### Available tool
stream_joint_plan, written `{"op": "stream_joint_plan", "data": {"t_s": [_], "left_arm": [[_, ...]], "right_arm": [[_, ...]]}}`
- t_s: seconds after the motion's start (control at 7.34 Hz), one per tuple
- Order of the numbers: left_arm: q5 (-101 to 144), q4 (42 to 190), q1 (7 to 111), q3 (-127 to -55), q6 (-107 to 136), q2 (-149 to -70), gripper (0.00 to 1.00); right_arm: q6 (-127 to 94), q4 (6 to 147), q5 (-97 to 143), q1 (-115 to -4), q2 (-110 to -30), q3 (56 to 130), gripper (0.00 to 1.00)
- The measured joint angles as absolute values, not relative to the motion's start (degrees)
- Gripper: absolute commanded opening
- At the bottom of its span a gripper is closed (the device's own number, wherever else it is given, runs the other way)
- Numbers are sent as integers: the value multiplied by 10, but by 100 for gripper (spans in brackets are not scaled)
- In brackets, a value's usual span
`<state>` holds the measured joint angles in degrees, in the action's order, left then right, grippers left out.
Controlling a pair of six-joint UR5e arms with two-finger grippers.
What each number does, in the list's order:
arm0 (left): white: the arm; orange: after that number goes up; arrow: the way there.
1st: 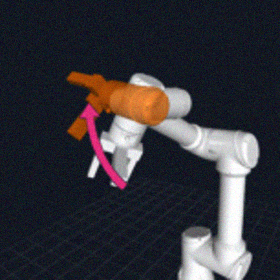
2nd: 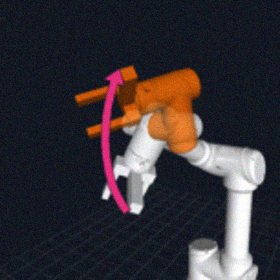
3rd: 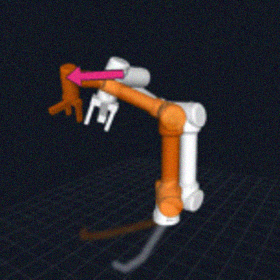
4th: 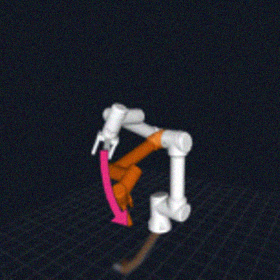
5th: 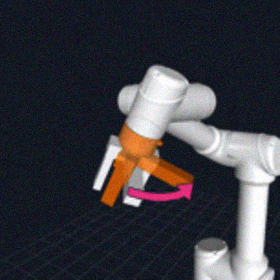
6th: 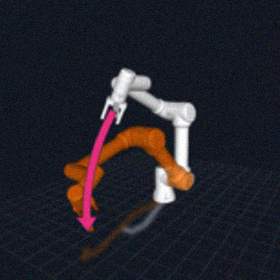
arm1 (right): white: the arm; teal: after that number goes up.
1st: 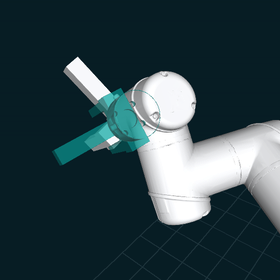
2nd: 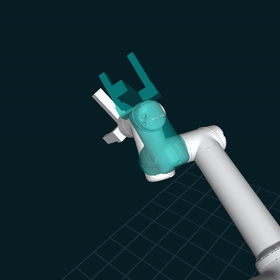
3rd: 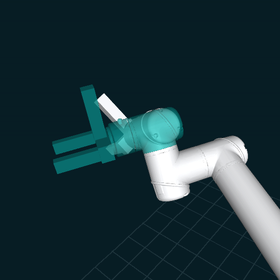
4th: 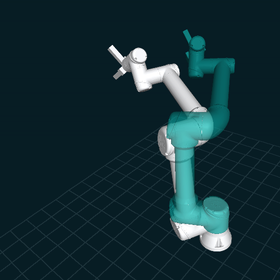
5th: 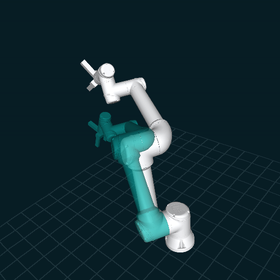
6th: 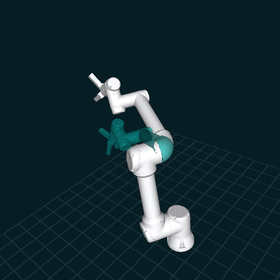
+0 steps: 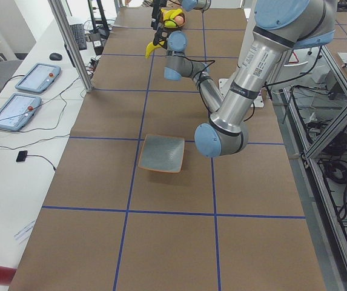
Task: Transfer all bananas from basket to plate
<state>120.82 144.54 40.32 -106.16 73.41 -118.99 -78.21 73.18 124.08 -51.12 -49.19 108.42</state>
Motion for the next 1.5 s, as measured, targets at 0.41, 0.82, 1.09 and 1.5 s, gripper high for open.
{"op": "stream_joint_plan", "data": {"t_s": [0.41, 0.82, 1.09, 1.5], "left_arm": [[1208, 1443, 410, -1108, 733, -1055, 0], [1207, 1441, 423, -1127, 724, -911, 0], [1205, 1437, 436, -1122, 710, -848, 0], [1195, 1384, 465, -1113, 639, -806, 0]], "right_arm": [[-646, 739, 1244, -565, -600, 1081, 100], [-467, 783, 1245, -627, -682, 1073, 100], [-342, 803, 1265, -680, -719, 1055, 100], [-156, 806, 1327, -772, -775, 1017, 100]]}}
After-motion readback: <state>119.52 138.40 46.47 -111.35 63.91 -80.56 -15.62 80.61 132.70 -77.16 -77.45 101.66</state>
